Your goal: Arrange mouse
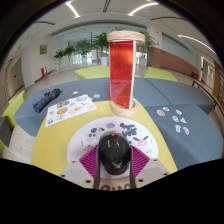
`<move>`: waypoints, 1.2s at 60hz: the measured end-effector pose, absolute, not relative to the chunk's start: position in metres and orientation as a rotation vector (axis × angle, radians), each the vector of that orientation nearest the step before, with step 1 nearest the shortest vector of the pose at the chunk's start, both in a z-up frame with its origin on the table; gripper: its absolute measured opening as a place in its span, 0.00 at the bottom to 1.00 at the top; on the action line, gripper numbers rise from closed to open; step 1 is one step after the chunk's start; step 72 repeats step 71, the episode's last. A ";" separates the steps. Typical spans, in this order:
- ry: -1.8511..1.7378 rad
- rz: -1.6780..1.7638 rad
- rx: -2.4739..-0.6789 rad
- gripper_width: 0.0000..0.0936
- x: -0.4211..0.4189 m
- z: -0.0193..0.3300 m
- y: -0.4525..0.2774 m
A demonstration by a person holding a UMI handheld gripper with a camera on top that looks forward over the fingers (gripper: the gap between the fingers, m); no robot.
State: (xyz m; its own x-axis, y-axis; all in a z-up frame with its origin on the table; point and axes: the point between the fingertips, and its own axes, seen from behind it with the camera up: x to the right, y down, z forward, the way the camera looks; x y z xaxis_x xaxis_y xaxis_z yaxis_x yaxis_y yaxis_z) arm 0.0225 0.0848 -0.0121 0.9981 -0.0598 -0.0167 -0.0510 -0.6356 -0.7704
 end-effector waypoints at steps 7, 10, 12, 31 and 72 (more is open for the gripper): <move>0.042 -0.023 -2.298 0.57 0.021 -0.013 0.081; 0.007 -0.044 -2.316 0.63 0.020 -0.011 0.078; -0.006 -0.060 -2.329 0.72 0.022 -0.008 0.073; -0.111 0.019 -2.191 0.90 -0.028 0.099 -0.036; -0.075 0.201 -2.167 0.88 -0.054 0.097 -0.120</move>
